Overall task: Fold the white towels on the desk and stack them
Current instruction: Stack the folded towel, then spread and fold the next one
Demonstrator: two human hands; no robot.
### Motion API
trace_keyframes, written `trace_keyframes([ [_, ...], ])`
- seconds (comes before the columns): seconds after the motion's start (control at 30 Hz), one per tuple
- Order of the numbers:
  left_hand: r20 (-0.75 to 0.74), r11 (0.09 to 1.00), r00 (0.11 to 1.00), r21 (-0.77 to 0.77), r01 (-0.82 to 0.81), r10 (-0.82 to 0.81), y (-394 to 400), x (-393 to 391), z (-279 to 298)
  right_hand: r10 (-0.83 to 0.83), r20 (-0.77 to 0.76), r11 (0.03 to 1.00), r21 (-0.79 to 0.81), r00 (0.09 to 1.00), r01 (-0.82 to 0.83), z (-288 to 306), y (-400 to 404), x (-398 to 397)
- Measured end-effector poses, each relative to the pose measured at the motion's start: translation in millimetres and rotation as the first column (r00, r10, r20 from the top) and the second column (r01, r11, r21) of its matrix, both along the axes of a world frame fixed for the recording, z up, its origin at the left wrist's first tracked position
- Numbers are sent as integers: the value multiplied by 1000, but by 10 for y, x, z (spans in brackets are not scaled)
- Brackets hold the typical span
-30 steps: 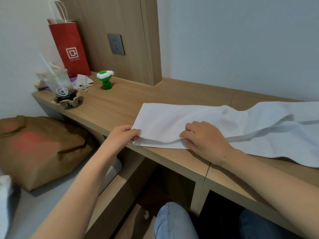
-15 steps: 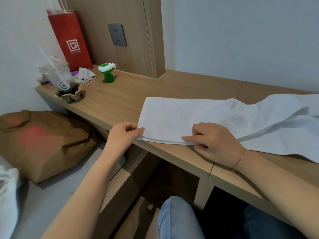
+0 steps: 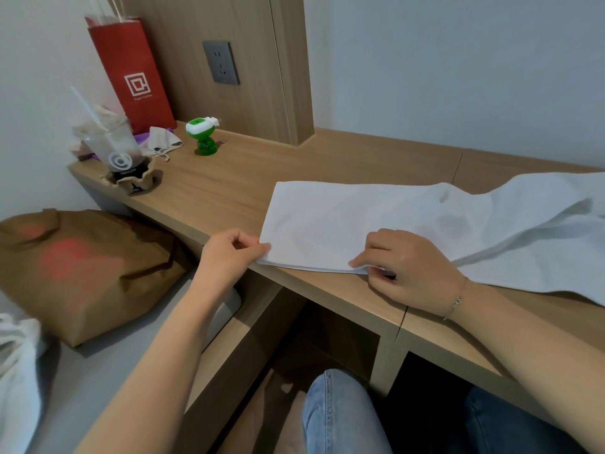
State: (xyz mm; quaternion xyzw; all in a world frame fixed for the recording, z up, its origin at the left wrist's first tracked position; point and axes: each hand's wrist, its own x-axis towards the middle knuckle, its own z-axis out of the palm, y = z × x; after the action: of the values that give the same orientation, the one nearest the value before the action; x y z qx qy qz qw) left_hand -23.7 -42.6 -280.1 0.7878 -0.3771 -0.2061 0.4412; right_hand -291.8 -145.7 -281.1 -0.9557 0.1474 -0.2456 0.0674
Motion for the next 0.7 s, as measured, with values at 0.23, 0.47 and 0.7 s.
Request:
trace_keyframes([
  [0.23,417,988,900,130,80,-128,-85,-19,117,-108,77,987,125,991,98,46,31,-37],
  [0.47,558,938,756,144,317,-341,-706,-558,245,-400,-144,900,127,905,418,-11,-150,-60],
  [0.7,575,862,671,466,200,-467,-902,-457,-281,-355,-402,903,88,844,421,-172,-258,7],
])
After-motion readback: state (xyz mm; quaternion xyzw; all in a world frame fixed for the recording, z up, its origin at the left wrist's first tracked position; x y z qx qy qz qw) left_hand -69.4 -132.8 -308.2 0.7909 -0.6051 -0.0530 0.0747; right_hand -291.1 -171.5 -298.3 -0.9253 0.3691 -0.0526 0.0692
